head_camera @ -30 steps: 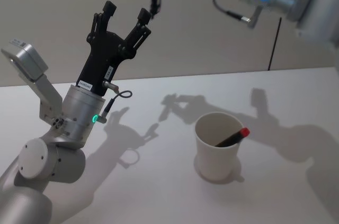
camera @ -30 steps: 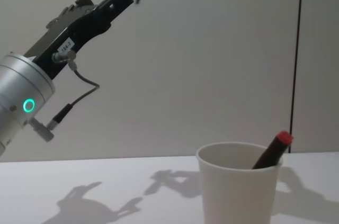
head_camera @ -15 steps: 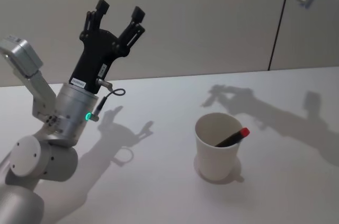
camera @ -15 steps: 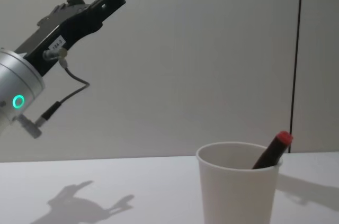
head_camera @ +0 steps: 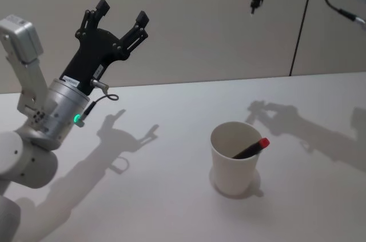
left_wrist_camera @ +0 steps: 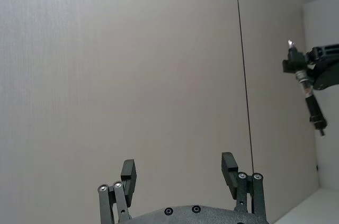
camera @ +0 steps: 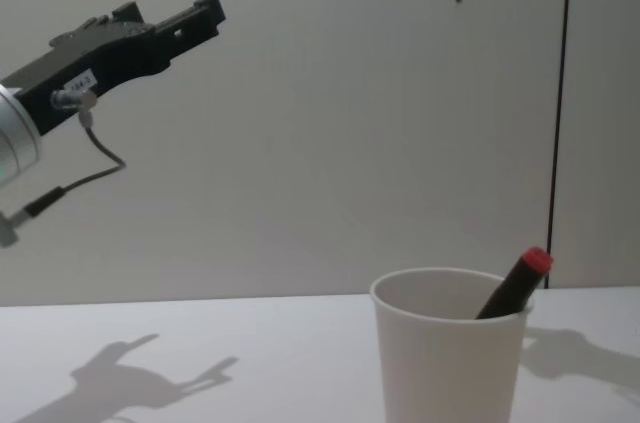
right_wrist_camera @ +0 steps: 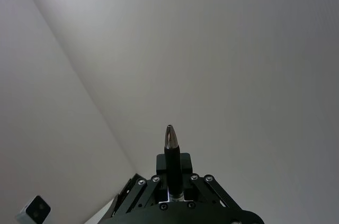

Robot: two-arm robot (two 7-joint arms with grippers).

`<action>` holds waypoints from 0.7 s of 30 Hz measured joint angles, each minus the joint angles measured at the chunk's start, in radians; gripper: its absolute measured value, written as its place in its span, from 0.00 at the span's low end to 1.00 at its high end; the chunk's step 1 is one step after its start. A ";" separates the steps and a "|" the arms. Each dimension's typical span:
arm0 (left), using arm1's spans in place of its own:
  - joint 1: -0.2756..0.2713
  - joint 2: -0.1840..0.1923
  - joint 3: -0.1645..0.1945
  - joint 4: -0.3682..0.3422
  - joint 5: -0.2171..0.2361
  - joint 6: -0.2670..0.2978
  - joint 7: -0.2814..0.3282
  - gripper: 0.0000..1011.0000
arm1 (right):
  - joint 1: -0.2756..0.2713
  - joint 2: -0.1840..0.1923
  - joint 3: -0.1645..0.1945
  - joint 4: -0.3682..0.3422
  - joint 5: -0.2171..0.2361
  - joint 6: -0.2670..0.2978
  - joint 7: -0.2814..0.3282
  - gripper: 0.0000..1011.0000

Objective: Place the pen into the pen holder.

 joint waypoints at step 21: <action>-0.028 0.076 -0.053 -0.049 0.120 0.242 -0.016 0.99 | -0.058 0.047 0.009 -0.062 0.024 0.053 0.007 0.14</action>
